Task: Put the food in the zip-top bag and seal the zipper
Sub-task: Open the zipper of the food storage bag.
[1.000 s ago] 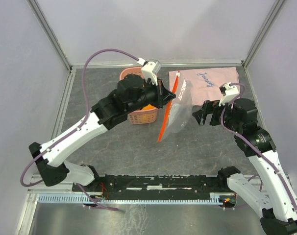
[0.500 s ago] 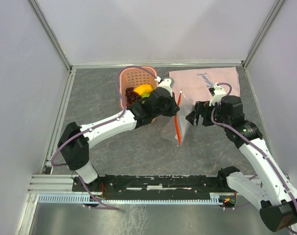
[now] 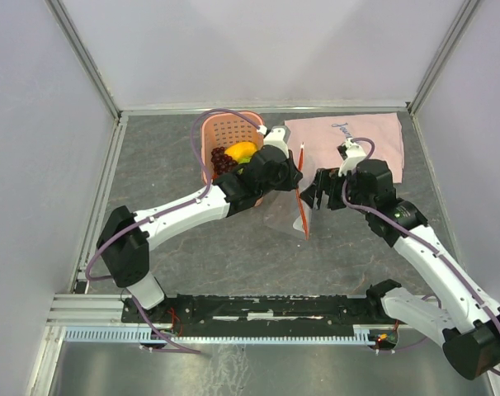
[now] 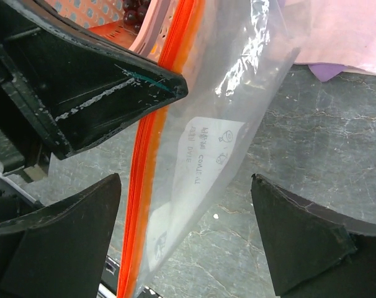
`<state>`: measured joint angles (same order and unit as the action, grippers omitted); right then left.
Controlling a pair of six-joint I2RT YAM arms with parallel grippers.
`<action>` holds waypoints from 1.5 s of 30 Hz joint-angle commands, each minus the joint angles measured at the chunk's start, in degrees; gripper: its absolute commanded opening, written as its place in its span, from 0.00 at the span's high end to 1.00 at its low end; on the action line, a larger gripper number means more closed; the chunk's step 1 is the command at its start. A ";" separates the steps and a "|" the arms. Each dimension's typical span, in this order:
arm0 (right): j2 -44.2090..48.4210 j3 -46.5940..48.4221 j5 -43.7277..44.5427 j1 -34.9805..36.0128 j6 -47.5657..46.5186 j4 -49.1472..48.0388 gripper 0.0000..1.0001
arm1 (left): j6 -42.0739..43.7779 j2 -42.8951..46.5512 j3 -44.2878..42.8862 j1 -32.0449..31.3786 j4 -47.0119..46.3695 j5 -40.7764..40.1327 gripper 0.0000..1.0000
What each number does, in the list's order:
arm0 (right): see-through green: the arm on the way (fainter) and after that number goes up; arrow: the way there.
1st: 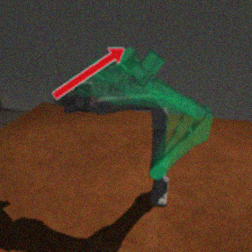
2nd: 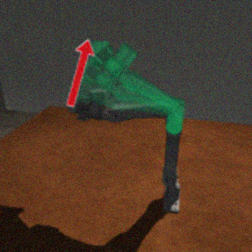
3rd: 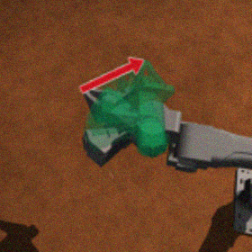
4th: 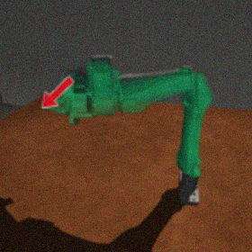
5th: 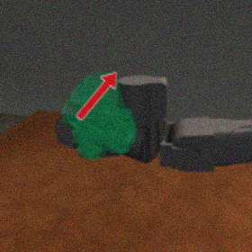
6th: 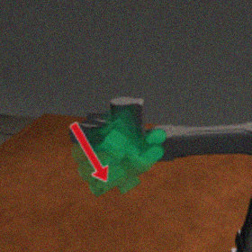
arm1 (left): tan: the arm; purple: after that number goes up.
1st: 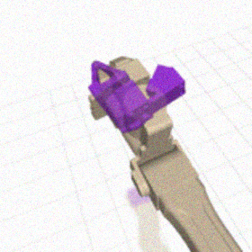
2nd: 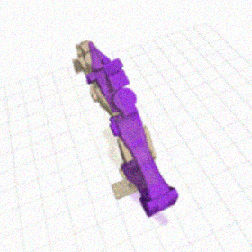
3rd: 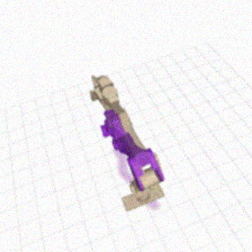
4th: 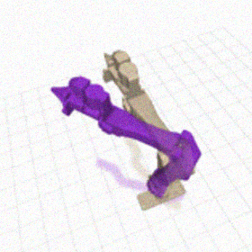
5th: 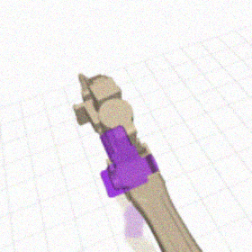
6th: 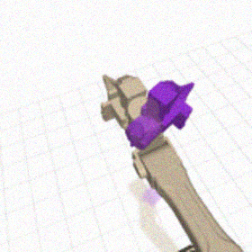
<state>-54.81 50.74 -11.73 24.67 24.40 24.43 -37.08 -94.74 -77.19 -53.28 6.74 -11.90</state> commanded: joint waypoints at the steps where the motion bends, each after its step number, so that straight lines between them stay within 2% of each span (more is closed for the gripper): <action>1: -0.90 2.05 2.47 0.61 -0.51 -2.64 0.07 | -2.78 3.40 -1.50 -0.16 -4.78 -0.71 0.97; 16: -1.99 1.67 4.75 2.45 -1.14 -3.15 0.12 | -5.07 4.56 0.21 -0.15 -7.16 -1.31 0.97; 28: 0.18 1.35 5.81 2.67 1.52 -6.22 0.08 | -5.99 4.23 1.27 -0.08 -7.66 -3.30 0.97; 45: -2.45 0.89 4.48 2.65 2.44 -8.21 0.09 | -6.50 3.86 1.16 -0.25 -7.67 -3.16 0.97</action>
<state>-57.17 50.76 -7.64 27.00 26.37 18.98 -41.10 -92.53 -75.77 -53.28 2.42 -13.47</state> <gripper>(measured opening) 0.913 0.044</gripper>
